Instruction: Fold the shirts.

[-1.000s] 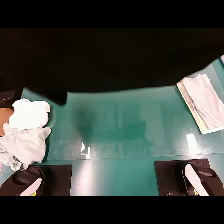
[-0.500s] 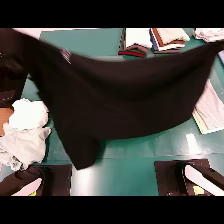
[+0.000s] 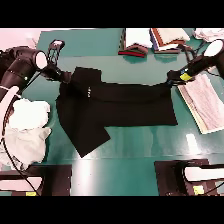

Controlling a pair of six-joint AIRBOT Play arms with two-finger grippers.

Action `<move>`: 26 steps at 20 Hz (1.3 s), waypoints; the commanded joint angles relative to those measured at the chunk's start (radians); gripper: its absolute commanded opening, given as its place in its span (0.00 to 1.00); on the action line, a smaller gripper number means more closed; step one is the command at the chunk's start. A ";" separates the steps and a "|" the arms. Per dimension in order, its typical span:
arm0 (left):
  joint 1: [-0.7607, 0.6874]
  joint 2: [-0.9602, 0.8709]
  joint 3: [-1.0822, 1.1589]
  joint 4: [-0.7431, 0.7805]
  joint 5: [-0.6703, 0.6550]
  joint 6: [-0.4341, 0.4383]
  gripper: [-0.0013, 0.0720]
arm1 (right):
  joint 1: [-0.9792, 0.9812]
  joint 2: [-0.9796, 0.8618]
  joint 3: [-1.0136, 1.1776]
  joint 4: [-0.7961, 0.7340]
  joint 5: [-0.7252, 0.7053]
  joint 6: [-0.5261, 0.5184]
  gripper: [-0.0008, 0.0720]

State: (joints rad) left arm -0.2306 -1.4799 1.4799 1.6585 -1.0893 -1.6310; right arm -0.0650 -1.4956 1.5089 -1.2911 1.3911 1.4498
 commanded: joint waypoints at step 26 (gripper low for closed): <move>0.193 0.398 -0.871 -0.617 0.288 -0.010 0.72 | 0.016 0.382 -0.357 0.121 -0.062 -0.066 0.55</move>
State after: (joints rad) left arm -0.0376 -1.0836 0.6163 1.1118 -0.8639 -1.6550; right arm -0.0490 -1.1164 1.1534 -1.1706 1.3224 1.3853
